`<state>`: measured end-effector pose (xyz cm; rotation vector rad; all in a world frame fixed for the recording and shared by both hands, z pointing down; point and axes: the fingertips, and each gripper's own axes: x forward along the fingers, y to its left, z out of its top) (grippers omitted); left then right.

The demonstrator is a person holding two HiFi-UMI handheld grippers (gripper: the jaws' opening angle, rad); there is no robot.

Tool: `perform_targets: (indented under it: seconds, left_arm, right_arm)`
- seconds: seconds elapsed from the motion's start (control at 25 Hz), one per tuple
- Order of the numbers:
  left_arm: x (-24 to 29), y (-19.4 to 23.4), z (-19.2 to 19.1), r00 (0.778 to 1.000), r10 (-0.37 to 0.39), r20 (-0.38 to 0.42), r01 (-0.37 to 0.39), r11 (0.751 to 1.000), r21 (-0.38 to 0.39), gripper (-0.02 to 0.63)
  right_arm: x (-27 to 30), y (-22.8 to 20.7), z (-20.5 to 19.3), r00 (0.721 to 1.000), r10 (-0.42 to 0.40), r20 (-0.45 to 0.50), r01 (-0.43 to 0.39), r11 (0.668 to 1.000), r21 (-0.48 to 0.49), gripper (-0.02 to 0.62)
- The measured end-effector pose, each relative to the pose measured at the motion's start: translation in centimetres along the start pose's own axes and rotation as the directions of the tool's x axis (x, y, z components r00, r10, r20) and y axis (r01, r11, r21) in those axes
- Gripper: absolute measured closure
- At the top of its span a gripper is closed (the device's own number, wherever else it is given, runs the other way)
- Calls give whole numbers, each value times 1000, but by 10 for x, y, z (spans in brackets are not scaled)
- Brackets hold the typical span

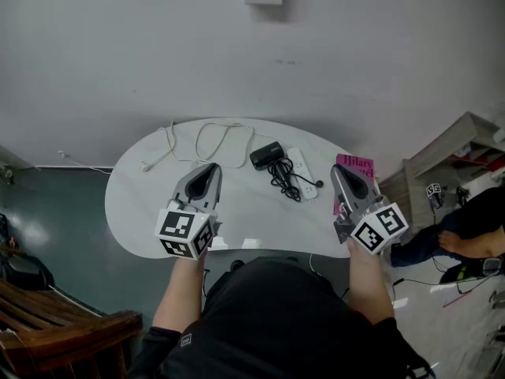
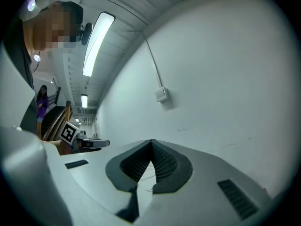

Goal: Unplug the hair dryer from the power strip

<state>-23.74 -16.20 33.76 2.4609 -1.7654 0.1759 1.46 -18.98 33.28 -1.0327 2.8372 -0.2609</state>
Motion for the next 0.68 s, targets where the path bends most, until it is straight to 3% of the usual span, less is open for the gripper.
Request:
perform_targets:
  seconds: [0.32, 0.68]
  left_arm:
    - [7, -15, 3, 999, -38, 6, 37, 999, 18, 580]
    - [3, -14, -4, 1000, -29, -11, 30, 999, 14, 580]
  right_arm:
    - [8, 4, -7, 1000, 5, -25, -5, 1000, -2, 563]
    - [6, 3, -12, 999, 2, -34, -2, 1000, 9, 563]
